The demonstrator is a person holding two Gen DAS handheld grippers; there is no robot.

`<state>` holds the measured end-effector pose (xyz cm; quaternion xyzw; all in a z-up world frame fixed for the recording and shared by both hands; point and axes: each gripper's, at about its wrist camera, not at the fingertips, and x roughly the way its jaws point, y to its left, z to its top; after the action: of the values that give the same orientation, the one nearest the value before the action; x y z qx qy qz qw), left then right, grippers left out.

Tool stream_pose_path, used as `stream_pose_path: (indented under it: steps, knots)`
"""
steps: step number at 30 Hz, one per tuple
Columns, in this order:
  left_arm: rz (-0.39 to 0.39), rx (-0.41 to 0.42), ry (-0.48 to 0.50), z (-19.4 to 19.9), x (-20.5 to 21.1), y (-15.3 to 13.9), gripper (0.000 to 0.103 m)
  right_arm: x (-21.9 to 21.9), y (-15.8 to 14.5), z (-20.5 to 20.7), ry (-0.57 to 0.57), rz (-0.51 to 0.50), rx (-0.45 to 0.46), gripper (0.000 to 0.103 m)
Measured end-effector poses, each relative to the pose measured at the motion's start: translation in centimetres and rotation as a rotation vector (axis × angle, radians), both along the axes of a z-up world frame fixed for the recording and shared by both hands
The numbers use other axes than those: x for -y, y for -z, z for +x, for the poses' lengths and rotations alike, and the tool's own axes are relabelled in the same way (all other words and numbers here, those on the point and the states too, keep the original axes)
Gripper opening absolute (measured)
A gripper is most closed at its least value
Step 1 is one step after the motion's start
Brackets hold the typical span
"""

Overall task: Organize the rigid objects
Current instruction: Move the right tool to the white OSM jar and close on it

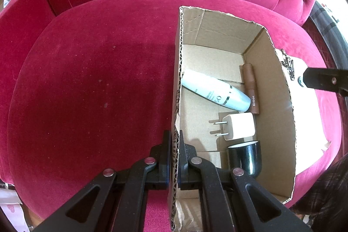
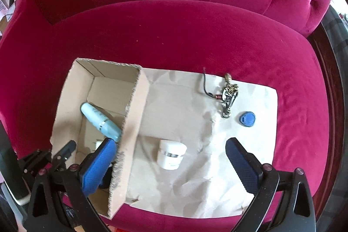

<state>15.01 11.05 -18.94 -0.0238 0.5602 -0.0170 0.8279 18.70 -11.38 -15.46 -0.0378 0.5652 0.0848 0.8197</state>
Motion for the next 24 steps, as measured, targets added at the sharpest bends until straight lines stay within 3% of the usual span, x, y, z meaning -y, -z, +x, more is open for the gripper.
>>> stream_pose_path:
  steps: [24]
  knots:
    - [0.004, -0.001, 0.002, 0.0, 0.1, -0.1, 0.003, 3.5, 4.2, -2.9, -0.073, 0.021, 0.065, 0.103]
